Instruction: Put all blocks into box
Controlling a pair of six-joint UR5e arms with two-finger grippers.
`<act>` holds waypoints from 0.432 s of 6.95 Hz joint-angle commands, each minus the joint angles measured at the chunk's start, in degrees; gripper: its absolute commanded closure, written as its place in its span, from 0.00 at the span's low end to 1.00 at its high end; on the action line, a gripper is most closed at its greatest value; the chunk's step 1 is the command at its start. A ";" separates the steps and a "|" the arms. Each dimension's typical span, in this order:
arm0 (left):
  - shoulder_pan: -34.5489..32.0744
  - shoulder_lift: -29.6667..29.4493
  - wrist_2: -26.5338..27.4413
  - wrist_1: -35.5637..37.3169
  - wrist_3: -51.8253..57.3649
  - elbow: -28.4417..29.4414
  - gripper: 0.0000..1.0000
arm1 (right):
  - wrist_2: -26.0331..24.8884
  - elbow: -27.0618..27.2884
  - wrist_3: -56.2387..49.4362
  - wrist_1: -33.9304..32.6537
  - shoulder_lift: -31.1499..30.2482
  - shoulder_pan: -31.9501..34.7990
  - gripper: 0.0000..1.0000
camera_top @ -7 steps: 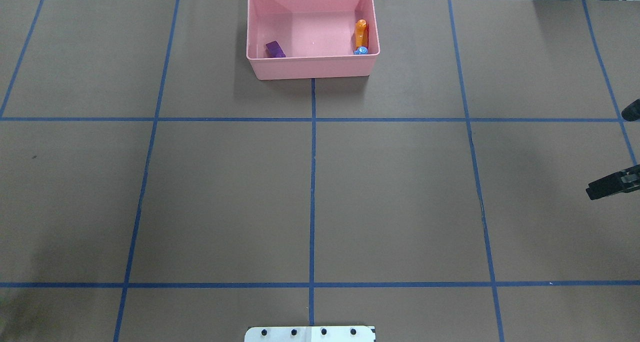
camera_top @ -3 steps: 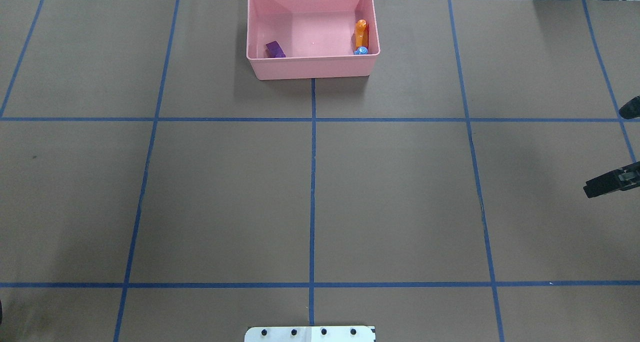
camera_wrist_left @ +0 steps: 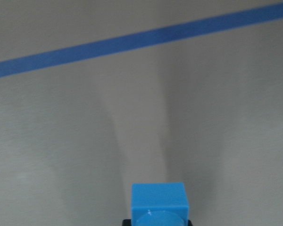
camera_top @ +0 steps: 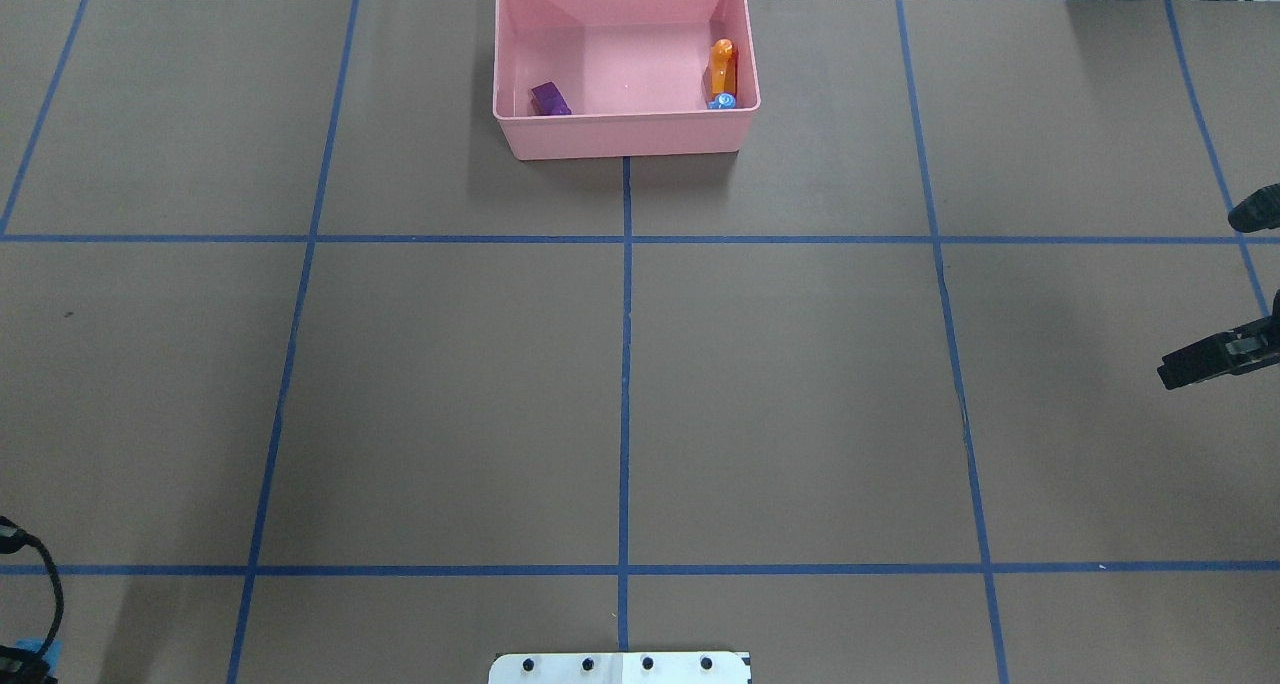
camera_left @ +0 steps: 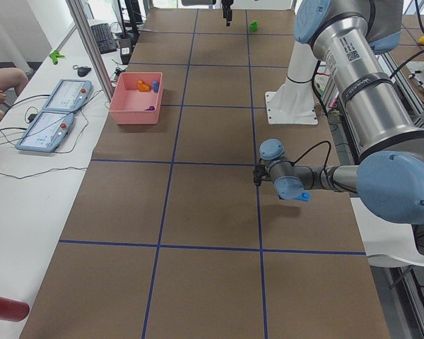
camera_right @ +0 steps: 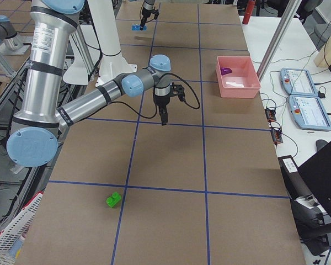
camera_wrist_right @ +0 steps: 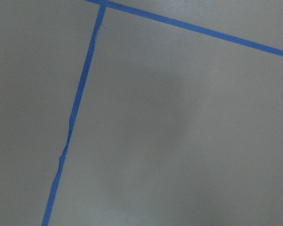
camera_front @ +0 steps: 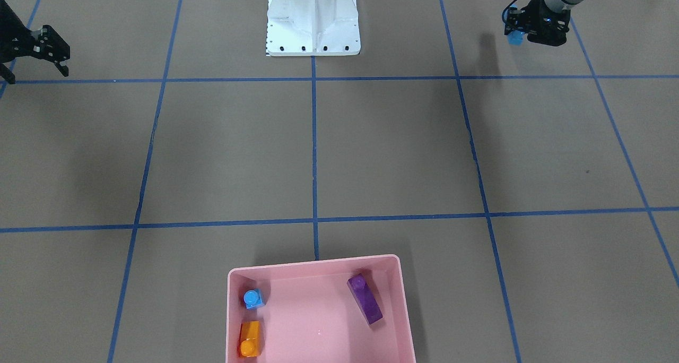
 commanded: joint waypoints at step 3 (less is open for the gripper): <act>-11.50 -21.02 0.22 3.25 -10.97 -0.11 1.00 | -0.24 -2.82 0.10 0.04 3.34 -0.05 0.00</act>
